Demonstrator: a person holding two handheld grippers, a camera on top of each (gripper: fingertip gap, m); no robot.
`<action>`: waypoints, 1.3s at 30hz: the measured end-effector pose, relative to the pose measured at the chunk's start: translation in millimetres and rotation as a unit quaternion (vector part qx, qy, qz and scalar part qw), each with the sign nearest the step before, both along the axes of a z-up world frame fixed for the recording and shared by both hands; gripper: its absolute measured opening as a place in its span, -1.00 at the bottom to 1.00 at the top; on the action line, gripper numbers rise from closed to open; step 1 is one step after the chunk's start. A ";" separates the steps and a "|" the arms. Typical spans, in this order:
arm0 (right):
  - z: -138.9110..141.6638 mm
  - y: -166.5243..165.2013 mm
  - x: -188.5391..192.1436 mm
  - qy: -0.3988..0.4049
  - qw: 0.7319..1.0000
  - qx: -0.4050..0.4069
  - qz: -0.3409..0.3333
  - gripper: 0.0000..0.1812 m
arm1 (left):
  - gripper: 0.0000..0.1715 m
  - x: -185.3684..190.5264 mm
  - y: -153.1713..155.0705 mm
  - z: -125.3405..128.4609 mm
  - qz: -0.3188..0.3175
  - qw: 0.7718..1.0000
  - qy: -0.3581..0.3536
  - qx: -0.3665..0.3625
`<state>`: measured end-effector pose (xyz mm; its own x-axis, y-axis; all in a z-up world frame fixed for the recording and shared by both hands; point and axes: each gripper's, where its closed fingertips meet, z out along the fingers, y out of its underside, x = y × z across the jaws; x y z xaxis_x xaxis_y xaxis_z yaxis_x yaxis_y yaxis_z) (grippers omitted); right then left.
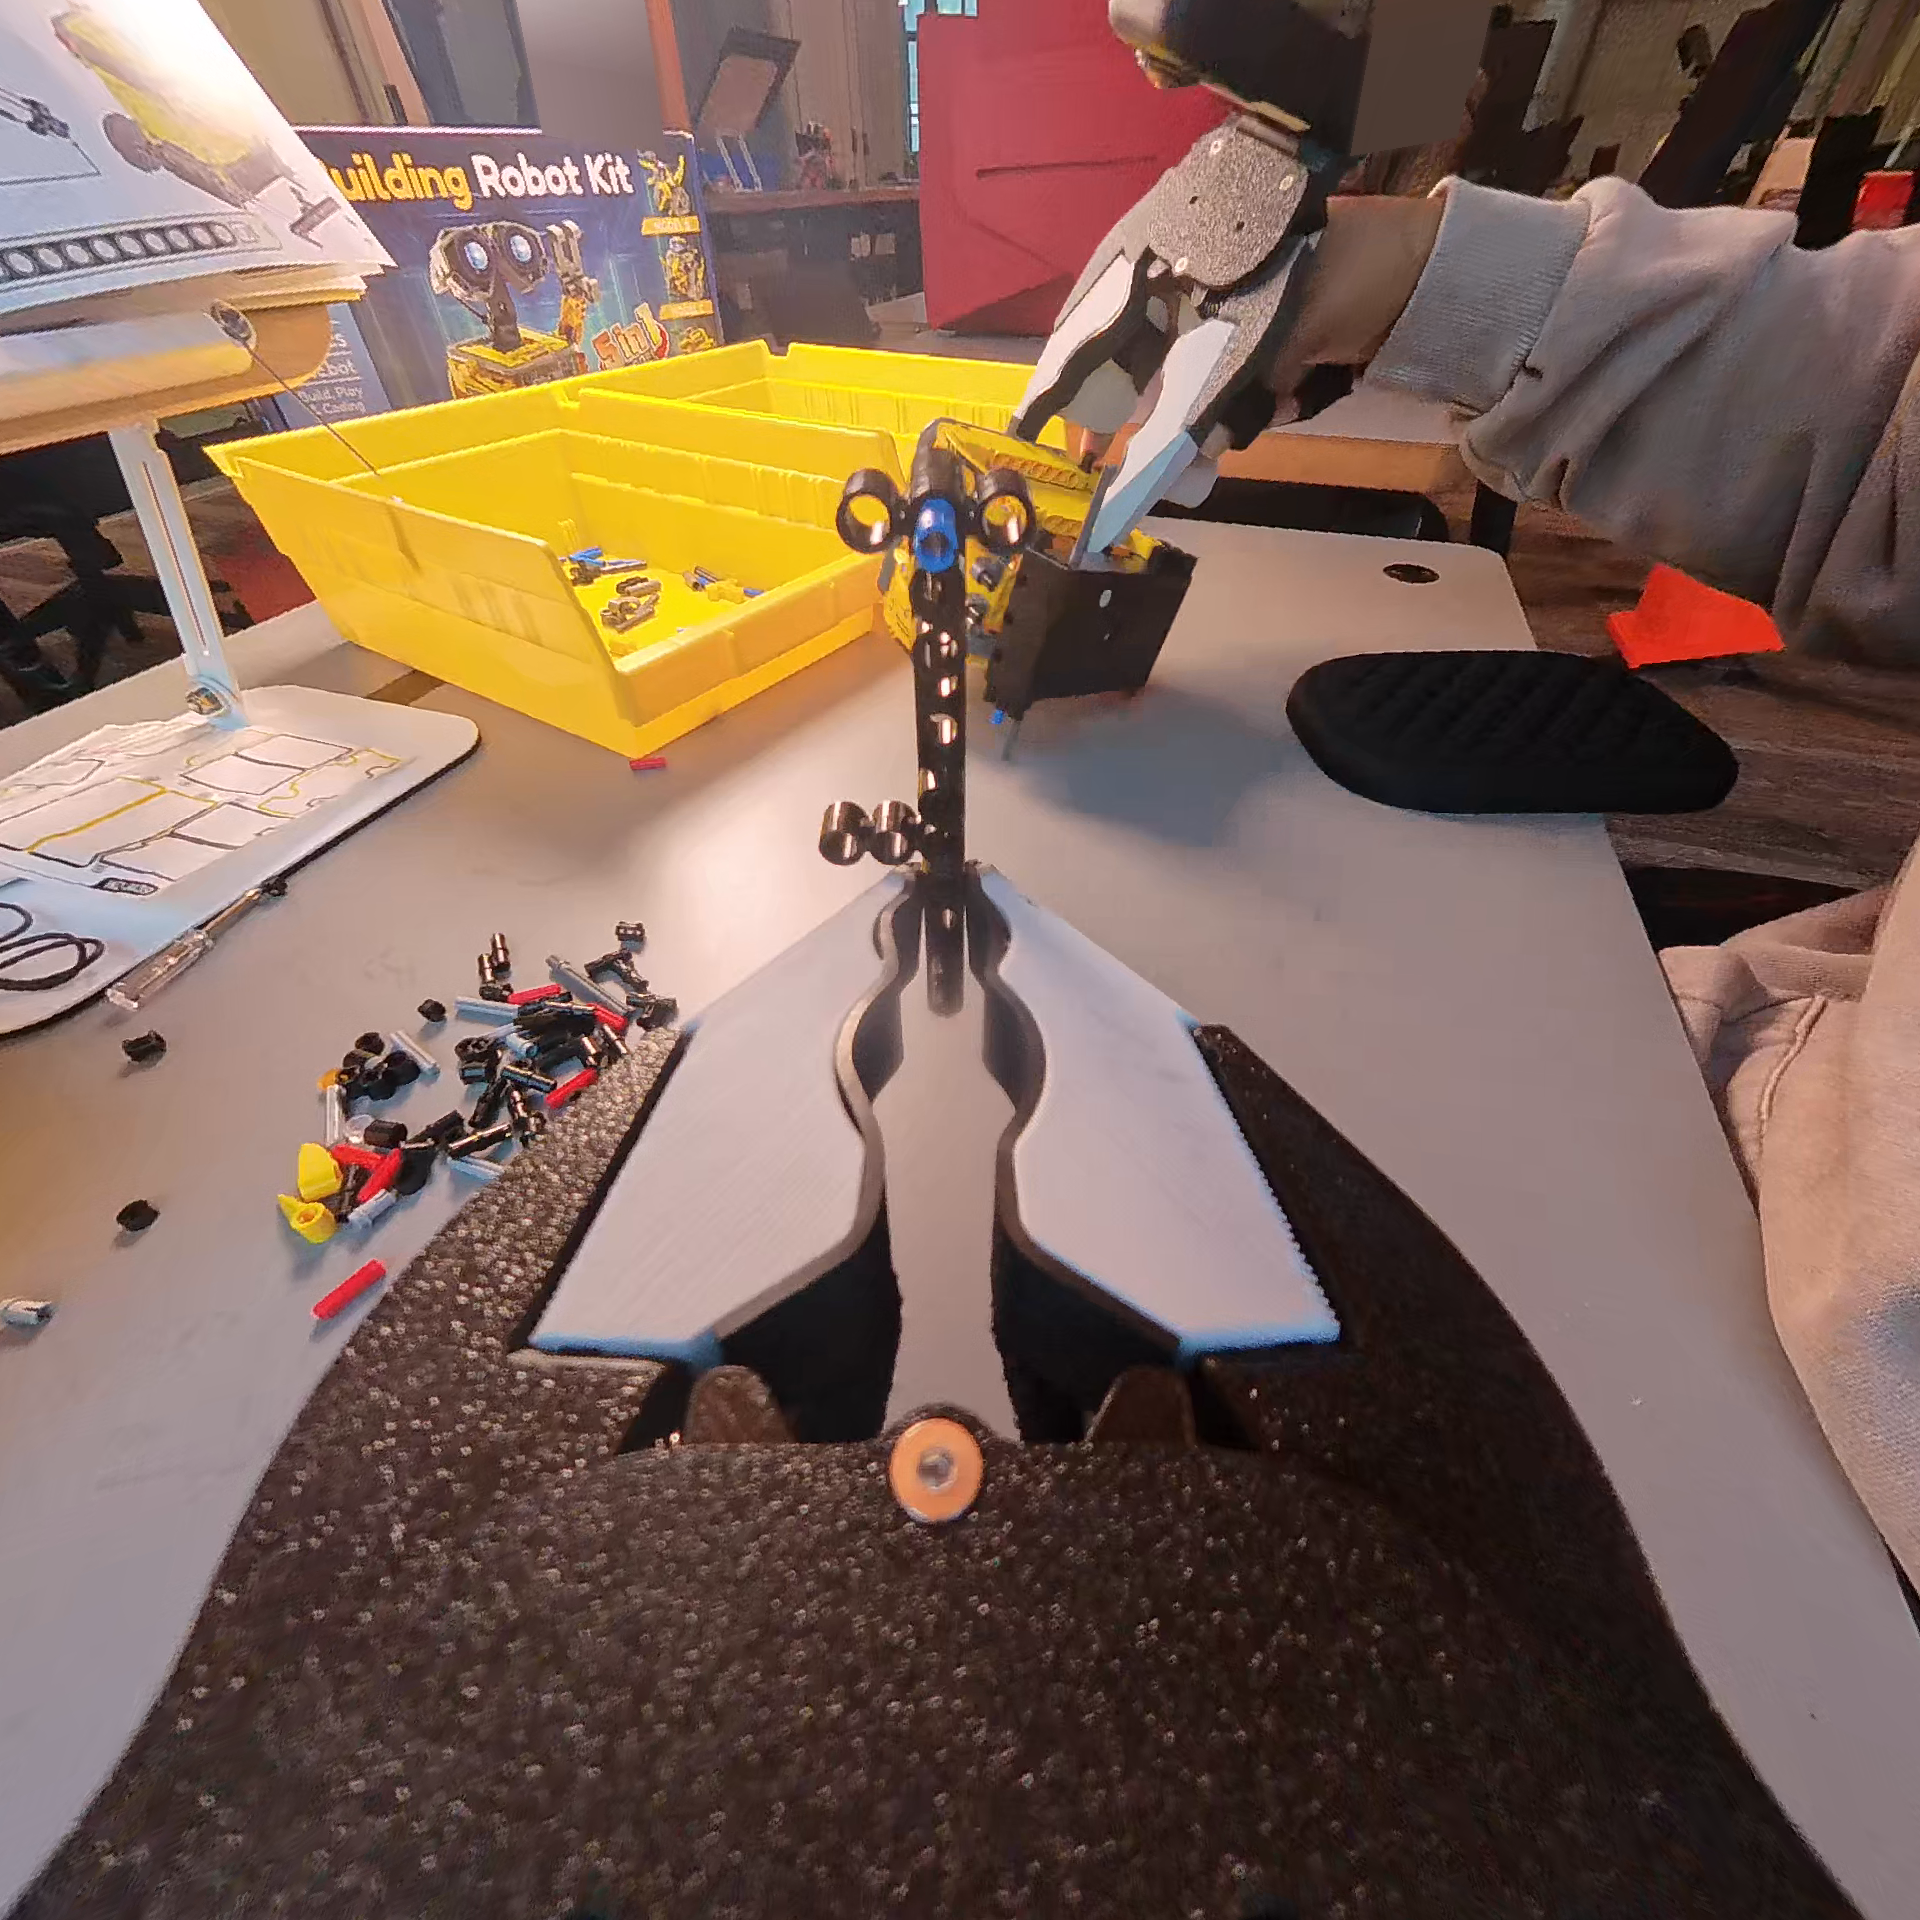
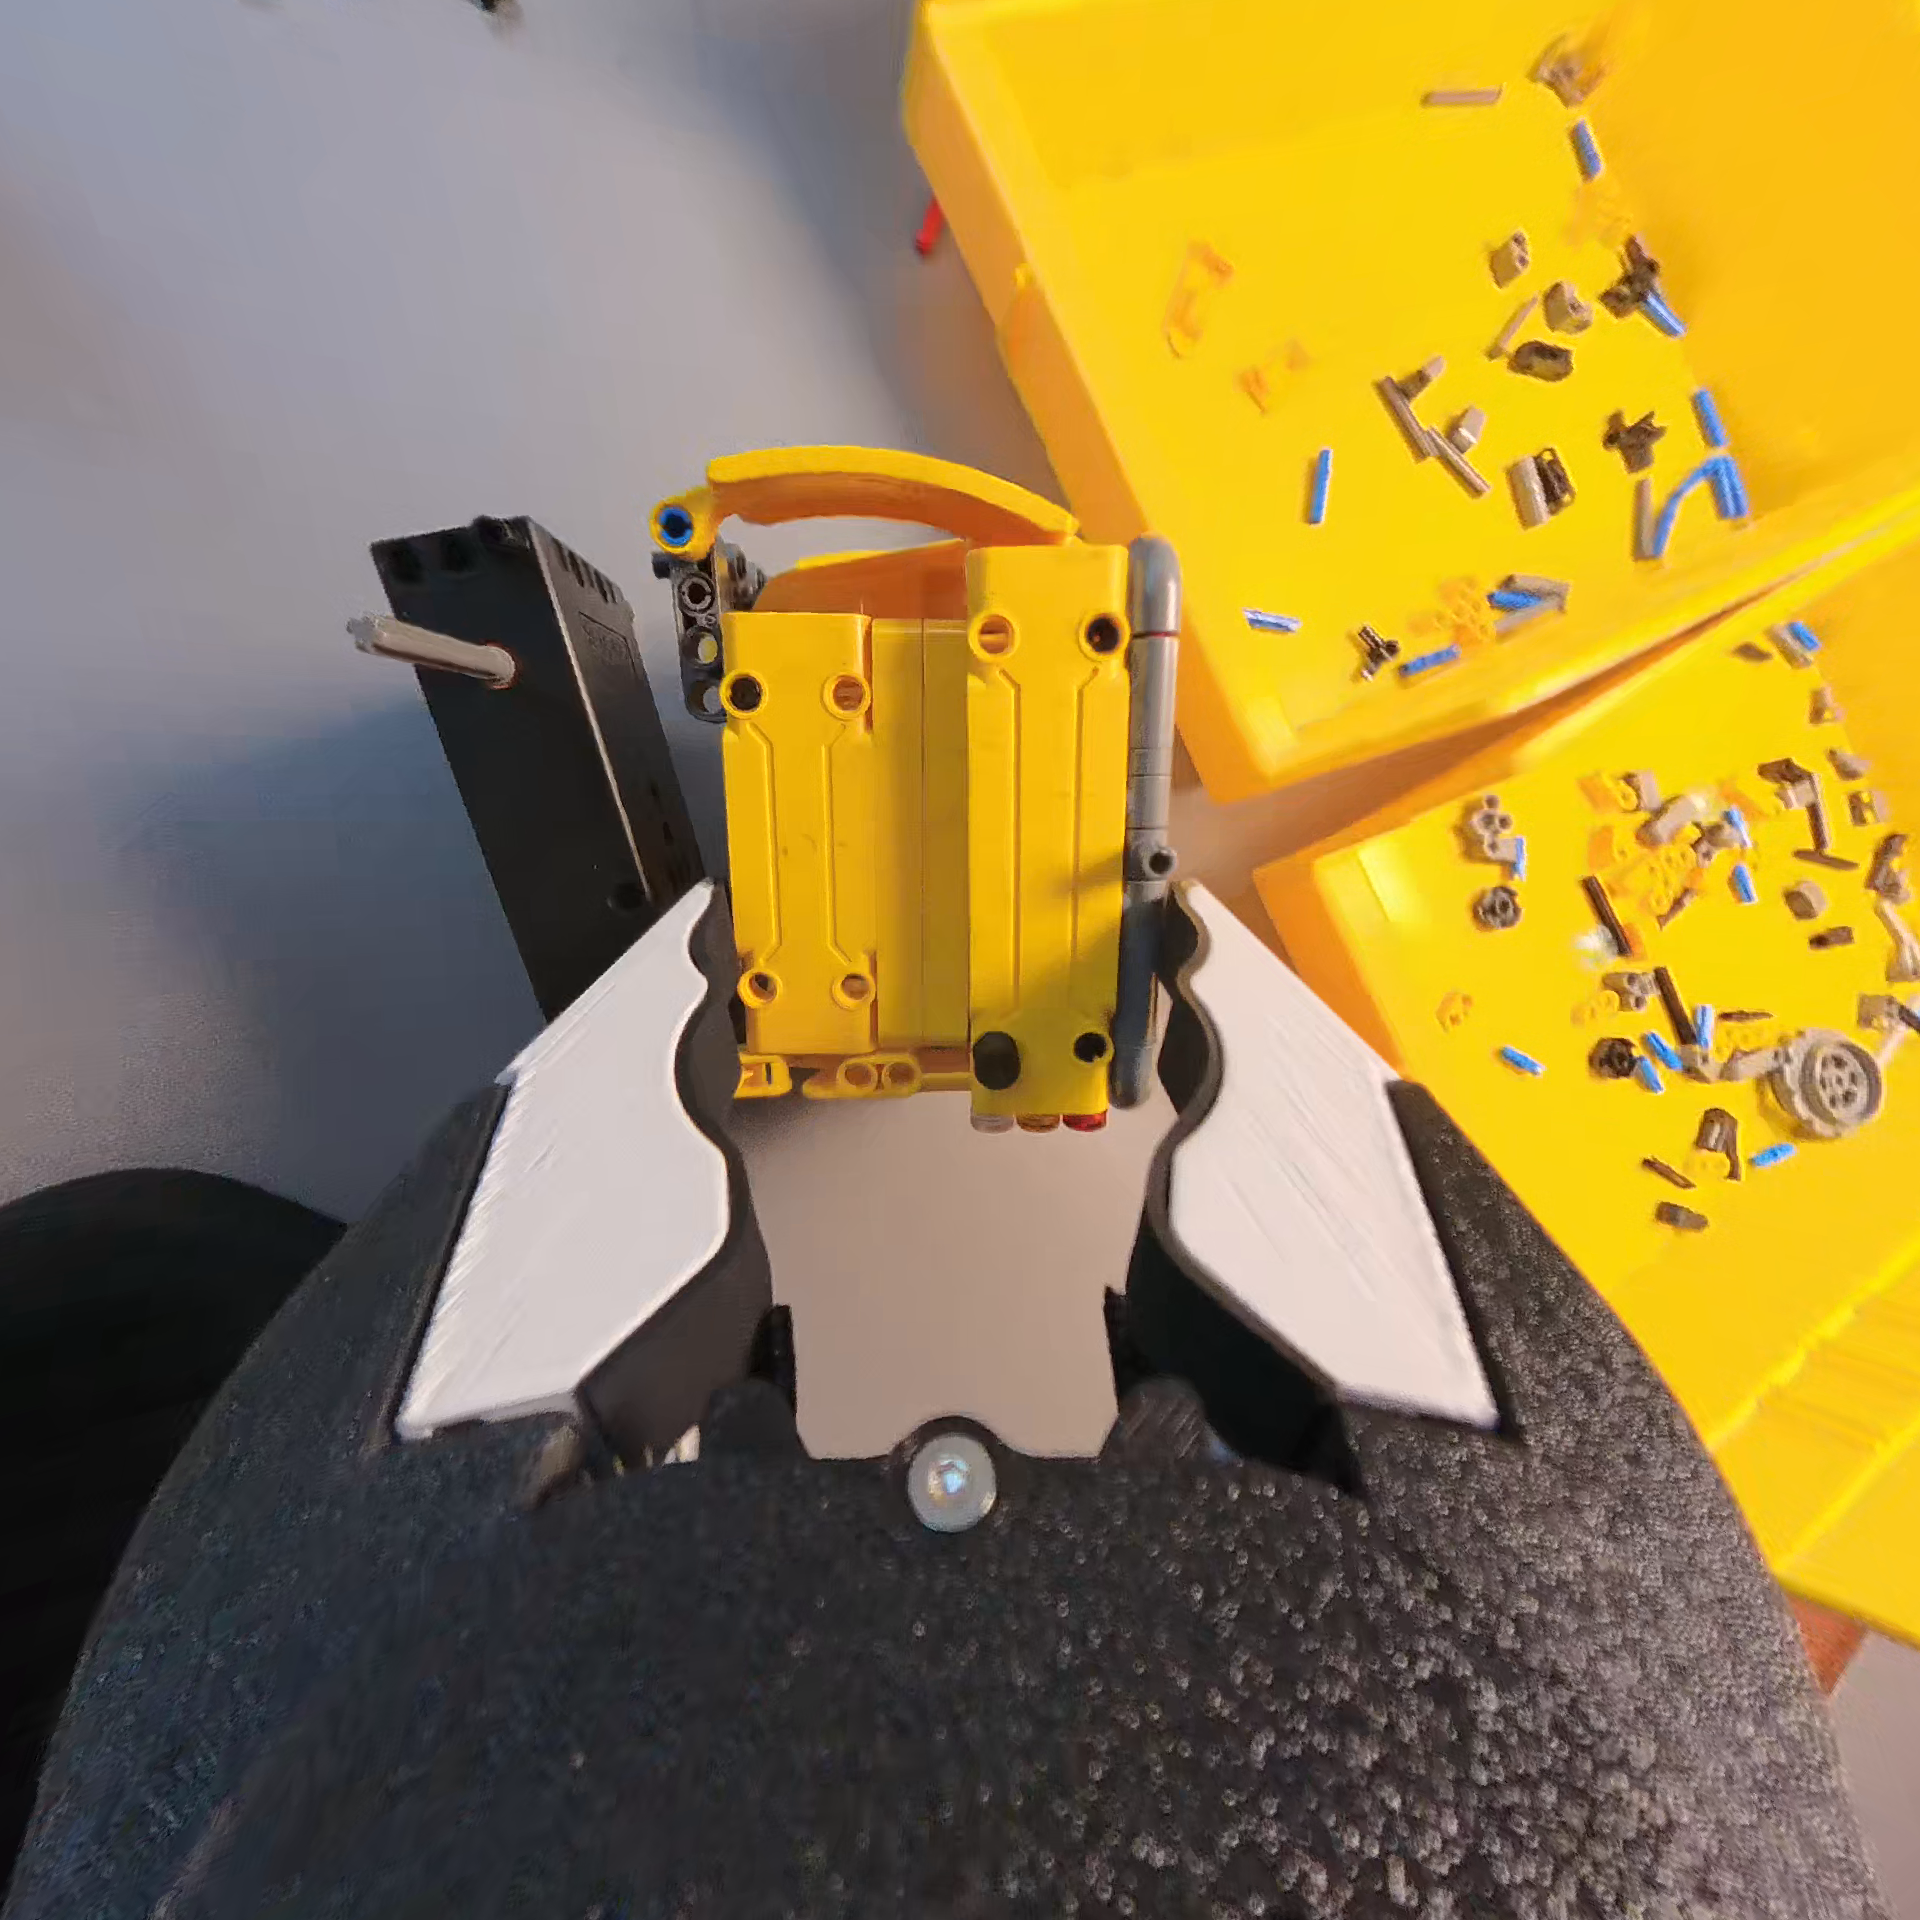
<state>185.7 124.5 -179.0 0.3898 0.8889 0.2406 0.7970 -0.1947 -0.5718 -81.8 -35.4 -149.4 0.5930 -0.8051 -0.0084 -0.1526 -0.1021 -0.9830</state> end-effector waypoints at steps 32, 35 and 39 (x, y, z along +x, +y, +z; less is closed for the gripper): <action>20.9 -113.0 -253.1 0.300 0.918 0.044 0.256 -0.78 | -0.82 -2.5 43.4 -47.6 0.053 0.976 0.208 0.040; 47.4 -111.5 -247.1 0.429 0.872 -0.042 0.231 -0.78 | -0.64 -6.2 38.5 -24.5 0.025 0.998 0.061 -0.005; 78.8 -110.6 -240.6 0.562 0.792 -0.131 0.200 -0.78 | -0.55 5.8 24.9 1.6 -0.046 0.996 -0.068 -0.040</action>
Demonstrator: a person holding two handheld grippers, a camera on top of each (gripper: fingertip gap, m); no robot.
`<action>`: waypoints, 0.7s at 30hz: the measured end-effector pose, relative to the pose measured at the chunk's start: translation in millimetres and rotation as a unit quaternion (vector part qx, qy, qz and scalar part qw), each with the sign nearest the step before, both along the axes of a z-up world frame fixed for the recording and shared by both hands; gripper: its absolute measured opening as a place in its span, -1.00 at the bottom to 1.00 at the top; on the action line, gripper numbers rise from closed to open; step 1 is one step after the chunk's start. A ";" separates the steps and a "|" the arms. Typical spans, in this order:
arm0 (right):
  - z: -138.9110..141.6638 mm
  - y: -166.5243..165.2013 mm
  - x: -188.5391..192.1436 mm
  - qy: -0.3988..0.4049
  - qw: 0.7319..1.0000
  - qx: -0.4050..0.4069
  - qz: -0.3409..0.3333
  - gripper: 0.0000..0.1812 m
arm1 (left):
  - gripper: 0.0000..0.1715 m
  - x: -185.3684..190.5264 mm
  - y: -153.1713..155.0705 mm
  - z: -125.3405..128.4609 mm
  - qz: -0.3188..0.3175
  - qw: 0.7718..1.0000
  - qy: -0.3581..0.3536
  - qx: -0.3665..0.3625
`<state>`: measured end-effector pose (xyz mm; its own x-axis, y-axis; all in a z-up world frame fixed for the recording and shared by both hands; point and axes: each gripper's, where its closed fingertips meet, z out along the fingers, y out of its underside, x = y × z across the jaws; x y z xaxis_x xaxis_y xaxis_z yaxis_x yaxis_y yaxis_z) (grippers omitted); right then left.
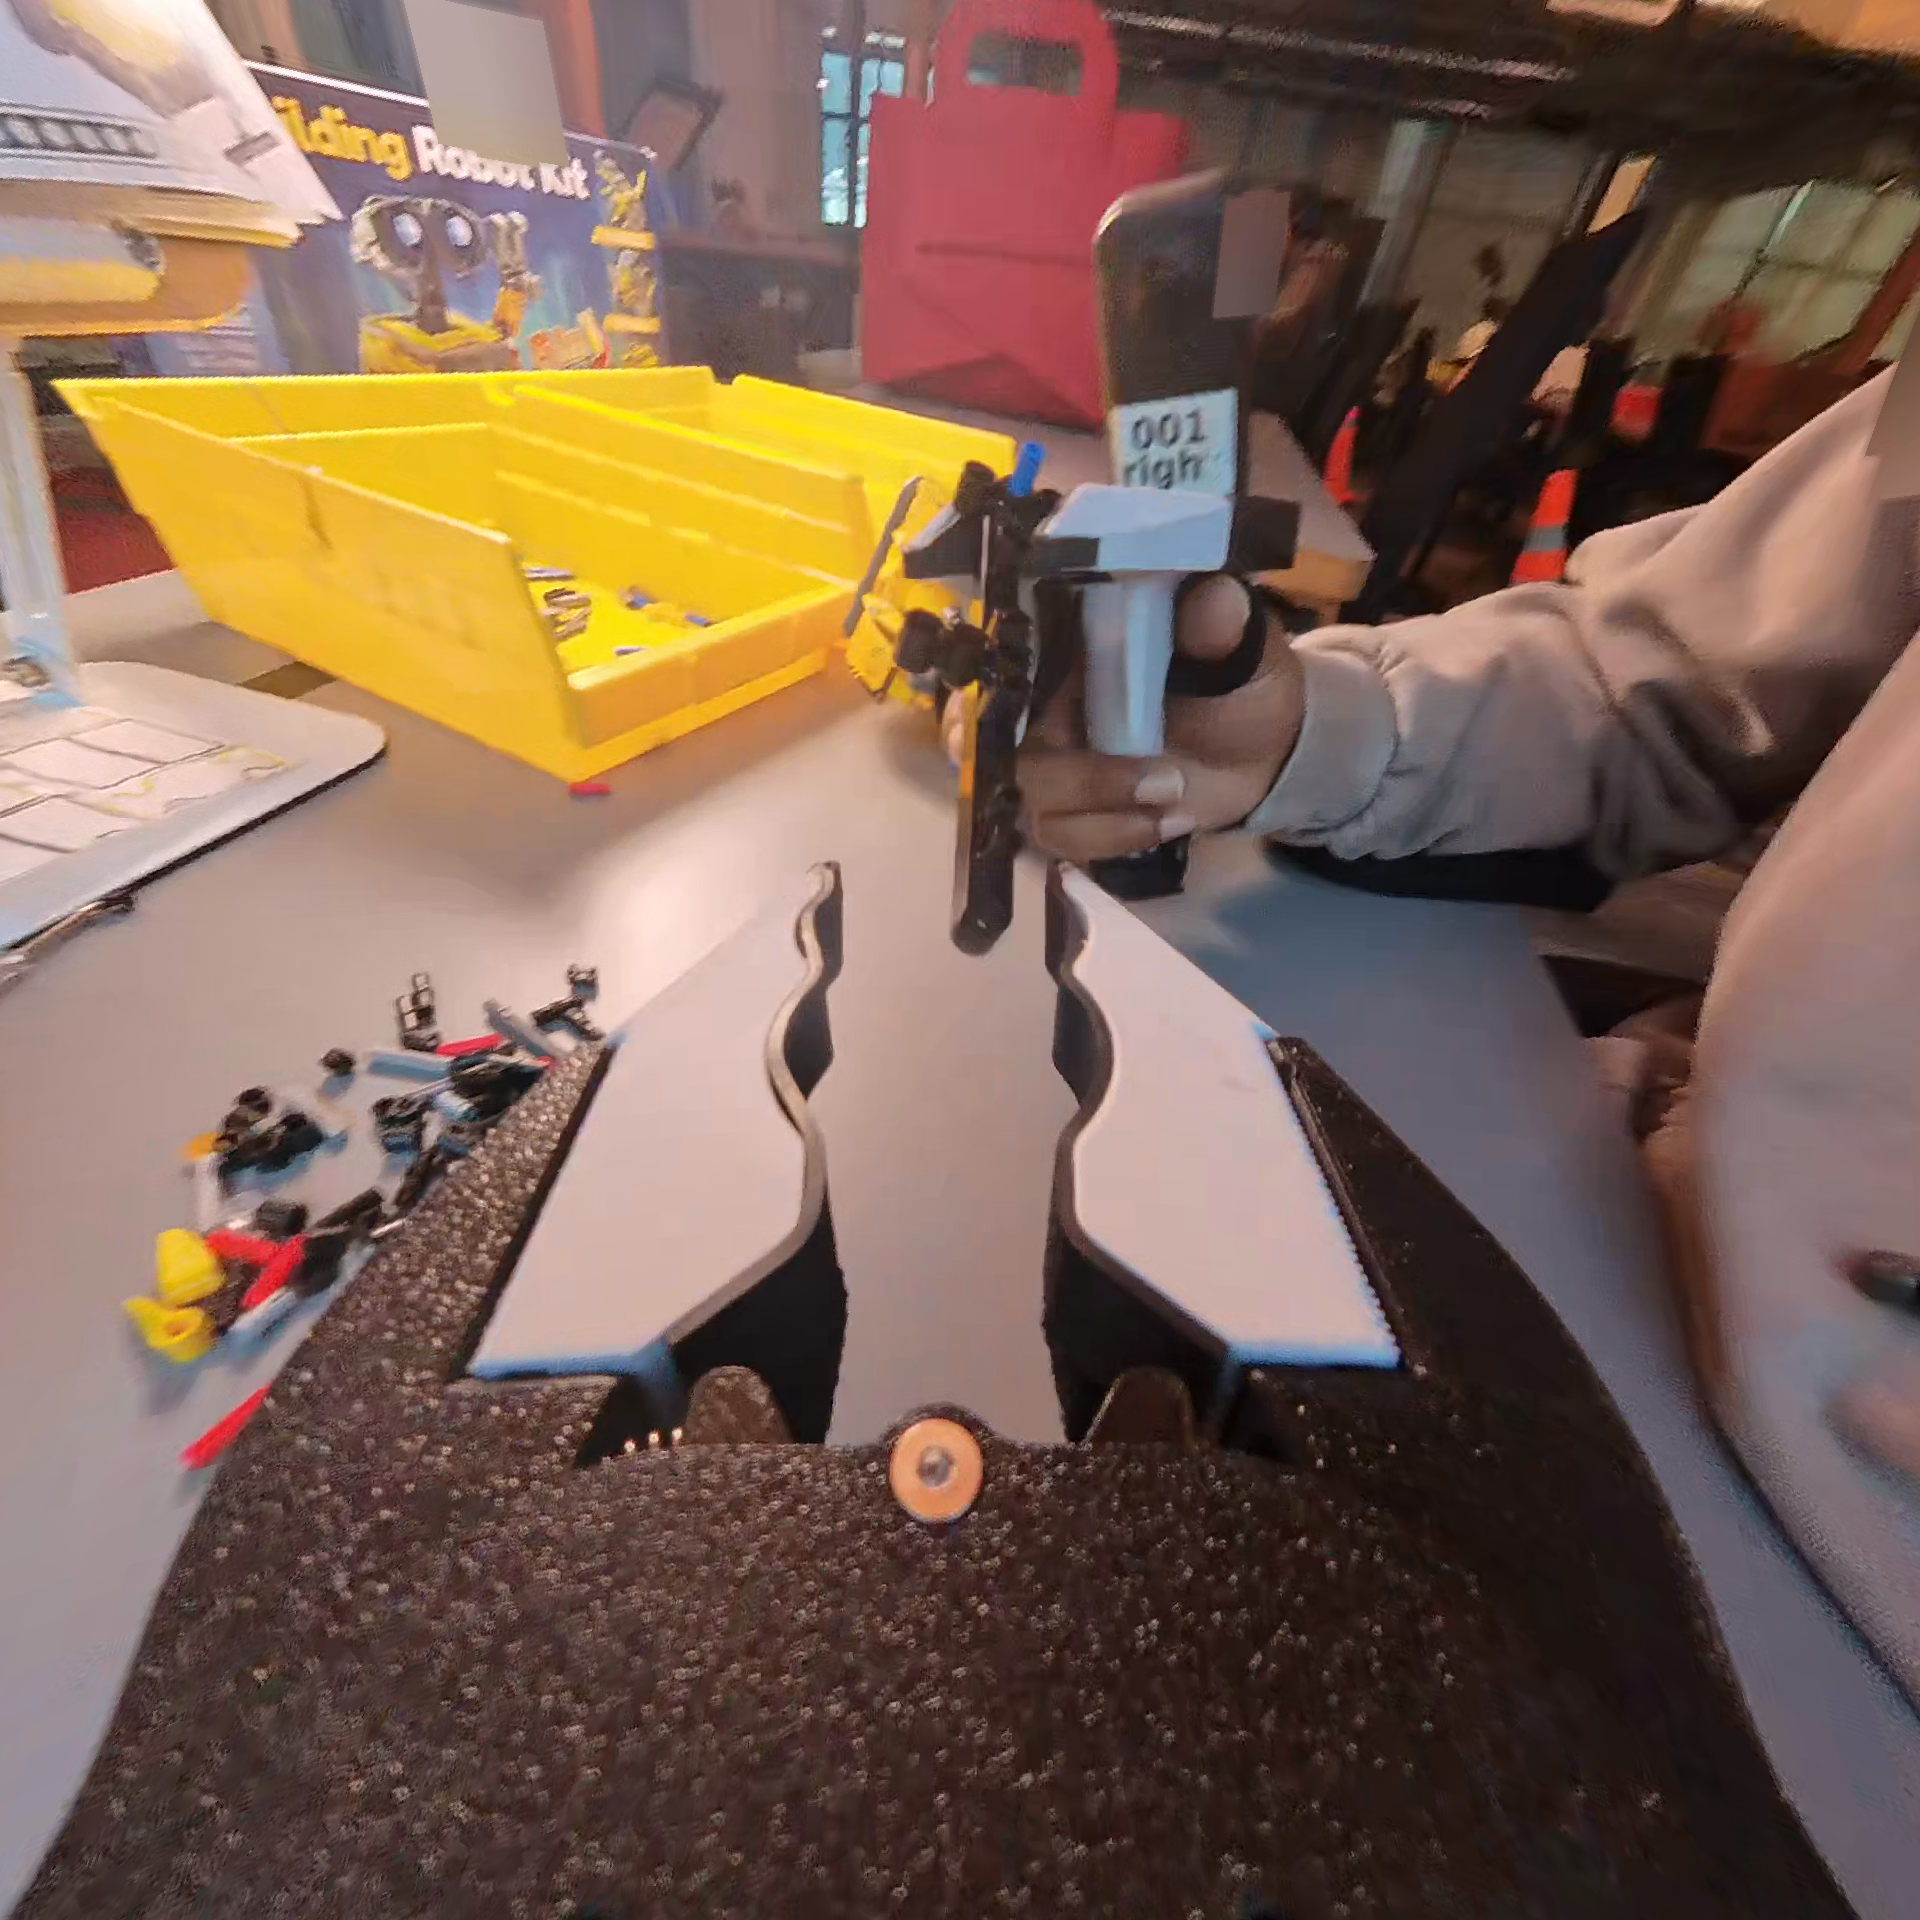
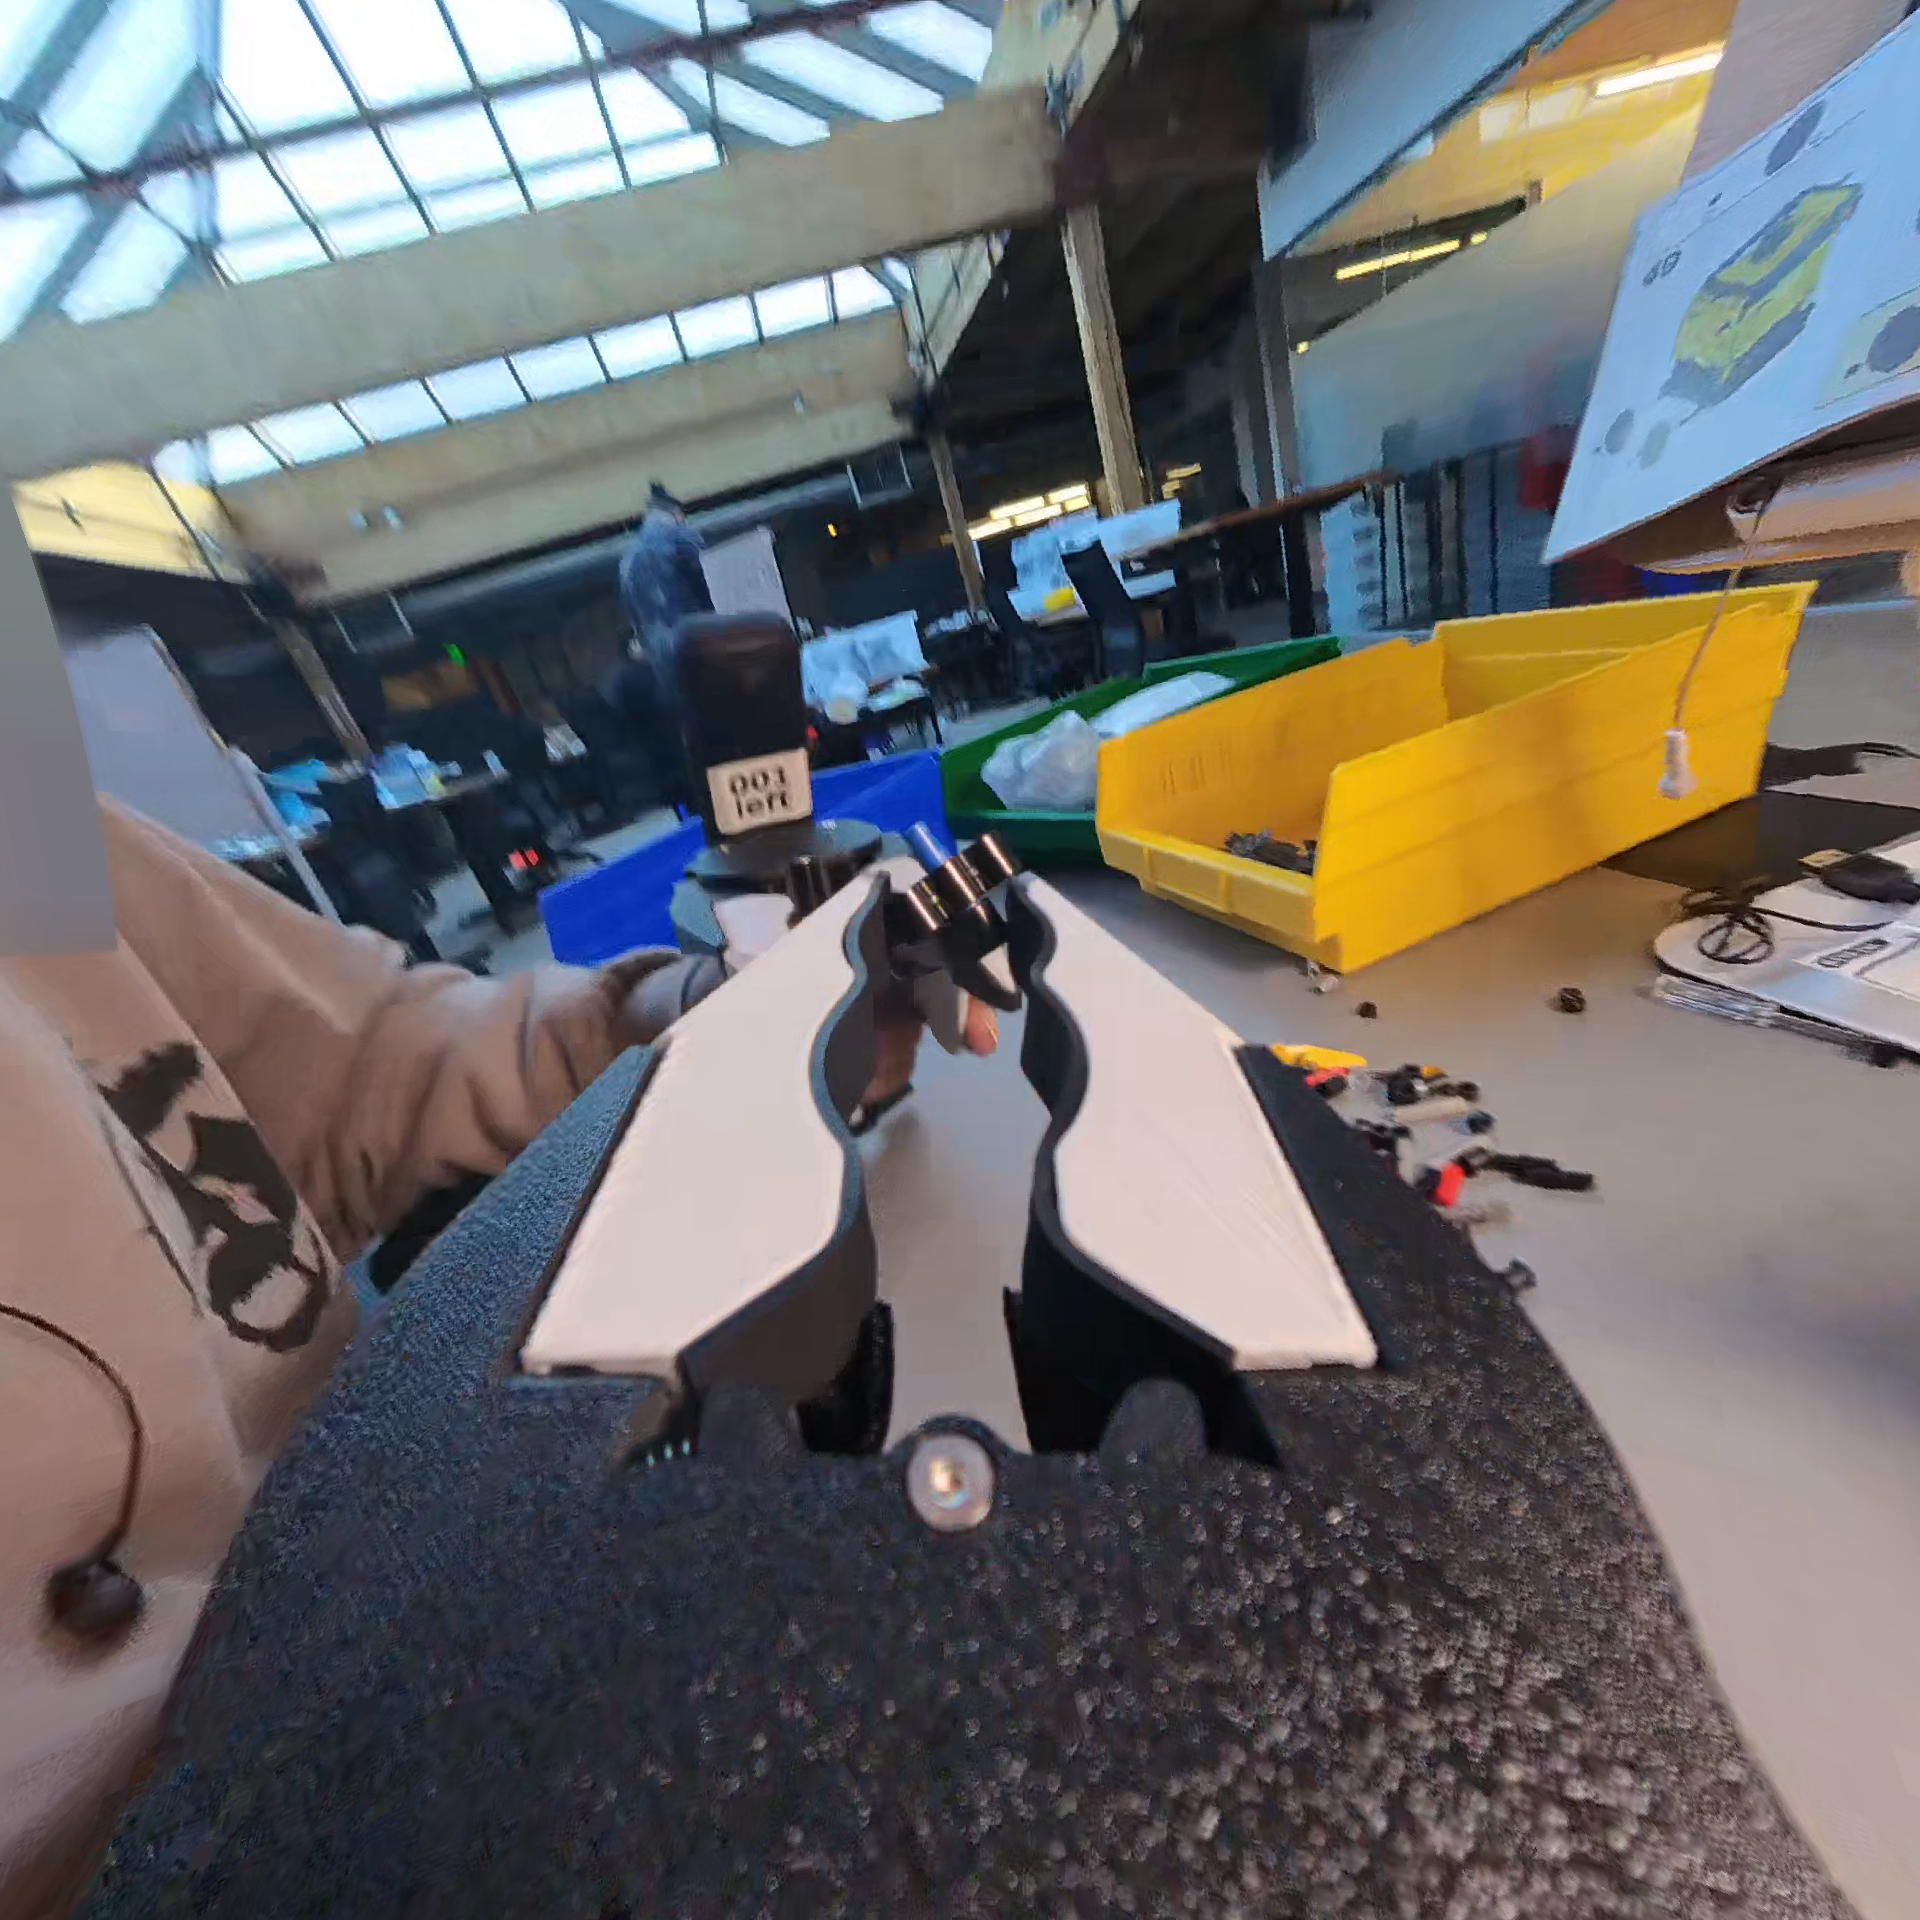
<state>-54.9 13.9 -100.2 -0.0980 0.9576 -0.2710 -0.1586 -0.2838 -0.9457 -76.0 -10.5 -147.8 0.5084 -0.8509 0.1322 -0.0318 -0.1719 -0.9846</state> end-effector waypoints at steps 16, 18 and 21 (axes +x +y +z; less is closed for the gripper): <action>-23.2 -18.5 -5.2 -0.103 0.986 0.125 0.024 -0.71 | -0.90 -0.6 -11.1 16.9 -0.004 1.000 -0.026 -0.008; -18.4 -13.0 -1.6 -0.102 0.985 0.136 0.010 -0.71 | -0.91 1.4 -10.2 8.6 -0.010 0.998 -0.036 -0.059; -20.6 -11.8 0.9 -0.116 0.979 0.170 0.003 -0.71 | -0.91 4.9 -9.1 4.1 -0.026 0.986 -0.092 -0.138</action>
<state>-54.0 2.2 -120.8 -0.0778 0.9958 0.0473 0.0722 0.0530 -0.9960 -71.1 -19.5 -143.7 0.4118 -0.7939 0.4474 0.1264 -0.4365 -0.8908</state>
